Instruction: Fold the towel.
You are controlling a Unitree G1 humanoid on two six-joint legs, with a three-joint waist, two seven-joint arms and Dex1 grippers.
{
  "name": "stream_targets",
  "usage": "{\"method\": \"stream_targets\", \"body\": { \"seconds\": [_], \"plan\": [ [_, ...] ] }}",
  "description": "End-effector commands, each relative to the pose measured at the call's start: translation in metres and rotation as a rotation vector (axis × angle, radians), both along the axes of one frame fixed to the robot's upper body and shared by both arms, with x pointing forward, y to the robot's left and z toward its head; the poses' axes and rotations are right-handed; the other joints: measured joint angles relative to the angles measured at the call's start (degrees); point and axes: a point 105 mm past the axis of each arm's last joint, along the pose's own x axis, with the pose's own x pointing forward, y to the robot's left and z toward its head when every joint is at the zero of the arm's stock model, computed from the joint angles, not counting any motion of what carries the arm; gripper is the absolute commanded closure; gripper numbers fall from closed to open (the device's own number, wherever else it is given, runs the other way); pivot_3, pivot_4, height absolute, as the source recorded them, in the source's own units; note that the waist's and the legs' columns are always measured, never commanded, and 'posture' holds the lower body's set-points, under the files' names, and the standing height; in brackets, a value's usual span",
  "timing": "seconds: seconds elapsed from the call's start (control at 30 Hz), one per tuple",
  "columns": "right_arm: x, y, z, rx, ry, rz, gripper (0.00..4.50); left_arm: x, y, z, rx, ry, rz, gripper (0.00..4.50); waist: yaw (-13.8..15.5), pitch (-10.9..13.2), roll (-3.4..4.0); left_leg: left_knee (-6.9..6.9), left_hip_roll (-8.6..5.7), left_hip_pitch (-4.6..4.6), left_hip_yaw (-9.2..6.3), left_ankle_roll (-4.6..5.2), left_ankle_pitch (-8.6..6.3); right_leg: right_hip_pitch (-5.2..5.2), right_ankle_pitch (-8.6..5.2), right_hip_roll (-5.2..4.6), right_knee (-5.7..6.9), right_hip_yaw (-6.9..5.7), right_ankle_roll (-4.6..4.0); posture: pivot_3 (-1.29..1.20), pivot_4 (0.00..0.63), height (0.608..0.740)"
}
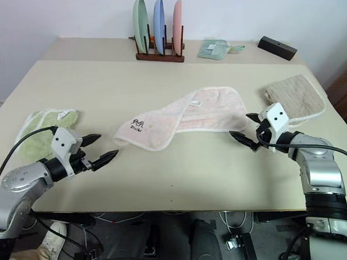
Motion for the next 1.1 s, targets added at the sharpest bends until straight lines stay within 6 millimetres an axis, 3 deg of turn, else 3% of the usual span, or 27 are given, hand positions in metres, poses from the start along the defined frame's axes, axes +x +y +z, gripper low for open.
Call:
{"method": "stream_targets", "body": {
  "seconds": [0.03,0.3,0.57,0.73,0.93,1.1],
  "plan": [
    [0.004,0.003,0.014,-0.002,-0.054,0.005,0.00,0.001,-0.006,0.008,0.003,-0.033,-0.020,0.27,0.0,0.0,0.00,0.00,0.00,0.00,0.00,0.00,0.00,0.00,0.00,0.00,0.00,0.00,0.00,0.00,0.150,0.740],
    [0.003,0.008,0.013,0.003,-0.066,0.005,0.00,0.005,-0.011,0.010,0.002,-0.047,-0.044,0.27,0.0,0.0,0.00,0.00,0.00,0.00,0.00,0.00,0.00,0.00,0.00,0.00,0.00,0.00,0.00,0.00,0.150,0.740],
    [-0.003,0.019,0.014,0.012,-0.096,0.007,0.00,0.011,-0.032,0.015,-0.017,-0.052,-0.147,0.27,0.0,0.0,0.00,0.00,-0.01,0.00,0.00,0.00,0.00,0.01,0.01,0.00,0.00,0.00,0.01,0.00,0.150,0.740],
    [-0.013,0.022,0.006,0.081,-0.024,0.023,0.00,0.013,-0.045,0.011,0.003,-0.012,-0.242,0.12,0.1,0.0,0.00,0.01,-0.01,0.00,0.00,0.00,0.00,0.02,0.01,0.01,0.01,-0.01,0.01,0.00,0.150,0.740],
    [-0.013,0.045,-0.002,0.123,-0.001,0.070,0.00,0.022,-0.082,0.009,0.112,-0.008,-0.416,0.12,0.0,0.0,0.00,0.02,-0.02,0.00,-0.01,0.00,0.00,0.04,0.01,0.05,0.00,0.00,0.02,0.00,0.150,0.740],
    [-0.012,0.050,0.005,0.154,-0.061,0.040,0.00,0.039,-0.105,-0.001,0.221,0.000,-0.480,0.12,0.1,0.0,-0.02,0.02,-0.02,0.02,0.00,0.00,0.01,0.04,0.02,0.12,0.01,0.01,0.03,0.00,0.150,0.740]
  ]
}}
